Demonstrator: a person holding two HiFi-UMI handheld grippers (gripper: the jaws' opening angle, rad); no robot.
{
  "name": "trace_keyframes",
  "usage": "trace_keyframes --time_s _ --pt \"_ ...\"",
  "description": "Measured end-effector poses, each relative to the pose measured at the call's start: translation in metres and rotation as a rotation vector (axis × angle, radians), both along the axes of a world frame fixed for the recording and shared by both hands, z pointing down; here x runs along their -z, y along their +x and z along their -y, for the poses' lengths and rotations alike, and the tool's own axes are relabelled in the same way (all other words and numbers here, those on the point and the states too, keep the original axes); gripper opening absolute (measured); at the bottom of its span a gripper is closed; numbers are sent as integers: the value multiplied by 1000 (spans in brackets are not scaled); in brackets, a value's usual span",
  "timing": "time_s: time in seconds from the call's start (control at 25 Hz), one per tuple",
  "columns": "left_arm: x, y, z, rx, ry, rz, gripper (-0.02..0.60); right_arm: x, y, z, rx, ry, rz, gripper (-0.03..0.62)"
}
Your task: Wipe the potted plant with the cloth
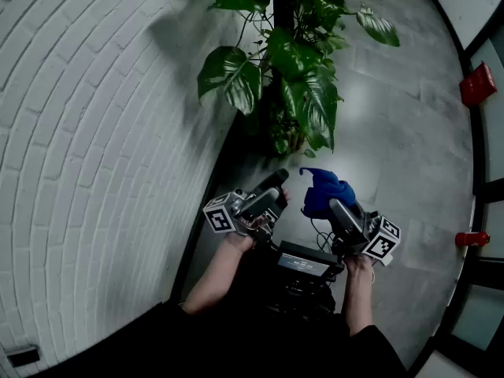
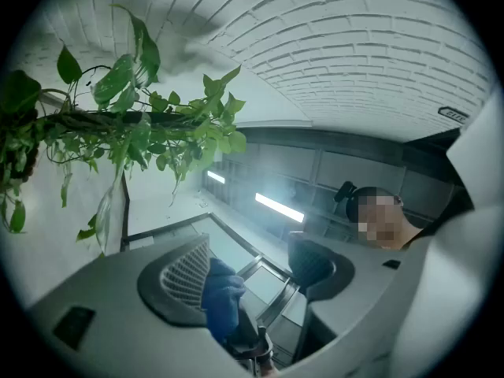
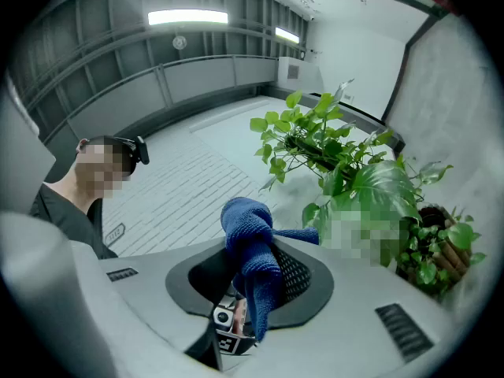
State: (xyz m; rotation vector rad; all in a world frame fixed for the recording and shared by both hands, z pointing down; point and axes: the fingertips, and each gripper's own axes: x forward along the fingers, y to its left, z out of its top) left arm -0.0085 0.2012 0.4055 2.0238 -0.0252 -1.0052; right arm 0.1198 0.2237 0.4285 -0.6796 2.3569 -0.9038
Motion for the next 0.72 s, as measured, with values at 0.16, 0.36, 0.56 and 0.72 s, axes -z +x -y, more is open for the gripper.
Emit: trace_keyframes --time_s 0.16,0.36,0.56,0.72 --pt "14 -17 42 -7 24 2 314 12 -15 44 -31 9 -19 123" --pt "11 -37 113 -32 37 -2 313 11 -36 112 -73 27 -36 123" --pt "18 -50 144 1 16 8 314 29 -39 124 -123 50 -74 124" --pt "14 -55 179 54 -31 26 314 40 -27 145 -164 65 -115 123"
